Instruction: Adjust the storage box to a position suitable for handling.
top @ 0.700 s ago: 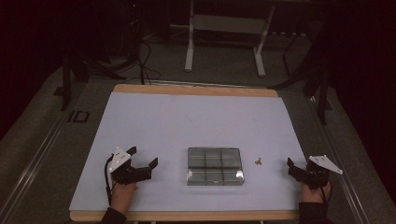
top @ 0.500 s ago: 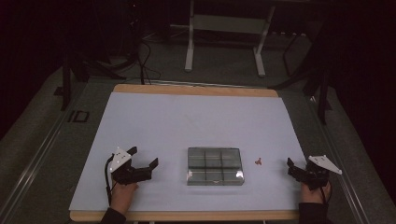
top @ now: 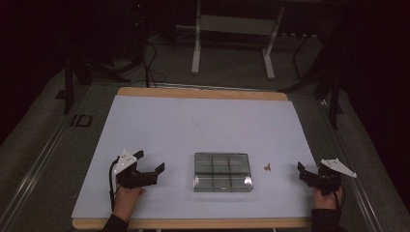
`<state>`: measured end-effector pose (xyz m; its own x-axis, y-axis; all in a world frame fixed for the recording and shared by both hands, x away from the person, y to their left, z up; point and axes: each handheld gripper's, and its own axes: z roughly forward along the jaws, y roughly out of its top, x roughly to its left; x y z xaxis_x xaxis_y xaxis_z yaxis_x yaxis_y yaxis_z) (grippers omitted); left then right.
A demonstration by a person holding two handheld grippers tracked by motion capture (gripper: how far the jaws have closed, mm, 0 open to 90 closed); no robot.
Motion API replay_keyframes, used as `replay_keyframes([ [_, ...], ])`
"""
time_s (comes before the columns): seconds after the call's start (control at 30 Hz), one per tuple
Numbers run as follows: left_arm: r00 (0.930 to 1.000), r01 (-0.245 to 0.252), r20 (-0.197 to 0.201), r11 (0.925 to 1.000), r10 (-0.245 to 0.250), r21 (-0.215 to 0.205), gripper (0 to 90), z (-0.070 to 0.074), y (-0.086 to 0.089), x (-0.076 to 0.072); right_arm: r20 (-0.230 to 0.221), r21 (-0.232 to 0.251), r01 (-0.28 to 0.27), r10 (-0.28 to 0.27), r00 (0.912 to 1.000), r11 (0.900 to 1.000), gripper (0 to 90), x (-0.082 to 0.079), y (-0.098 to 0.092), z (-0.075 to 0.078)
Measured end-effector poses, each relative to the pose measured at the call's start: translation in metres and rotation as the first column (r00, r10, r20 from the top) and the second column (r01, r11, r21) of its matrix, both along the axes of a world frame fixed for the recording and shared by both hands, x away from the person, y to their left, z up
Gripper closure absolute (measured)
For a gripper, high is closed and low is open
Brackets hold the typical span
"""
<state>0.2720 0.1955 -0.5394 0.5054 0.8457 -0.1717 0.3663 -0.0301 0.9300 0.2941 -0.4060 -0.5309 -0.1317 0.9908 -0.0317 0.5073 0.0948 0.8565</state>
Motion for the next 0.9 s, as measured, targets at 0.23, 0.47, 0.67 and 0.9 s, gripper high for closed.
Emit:
replay_keyframes([
  [0.23, 0.9907, 0.124, -0.053, 0.9918, -0.125, -0.033, 0.3, 0.007, -0.007, 0.007, -0.018, 0.029, -0.124, 0.125, 0.992, 0.992, 14.1, 0.006, 0.001, 0.01],
  [0.47, 0.9707, 0.232, -0.066, 0.9727, -0.231, 0.009, 0.3, 0.013, -0.021, 0.008, -0.011, 0.047, -0.22, 0.221, 0.9752, 0.974, 13.2, 0.007, 0.002, 0.027],
  [0.67, 0.9596, 0.271, -0.085, 0.9624, -0.268, 0.019, 0.3, 0.018, -0.027, 0.009, -0.028, 0.063, -0.328, 0.33, 0.9435, 0.943, 13.4, 0.011, 0.007, 0.033],
  [0.9, 0.9317, 0.348, -0.116, 0.9375, -0.344, 0.013, 0.3, 0.021, -0.034, 0.011, -0.048, 0.094, -0.449, 0.455, 0.8894, 0.889, 13.4, 0.013, 0.016, 0.034],
])
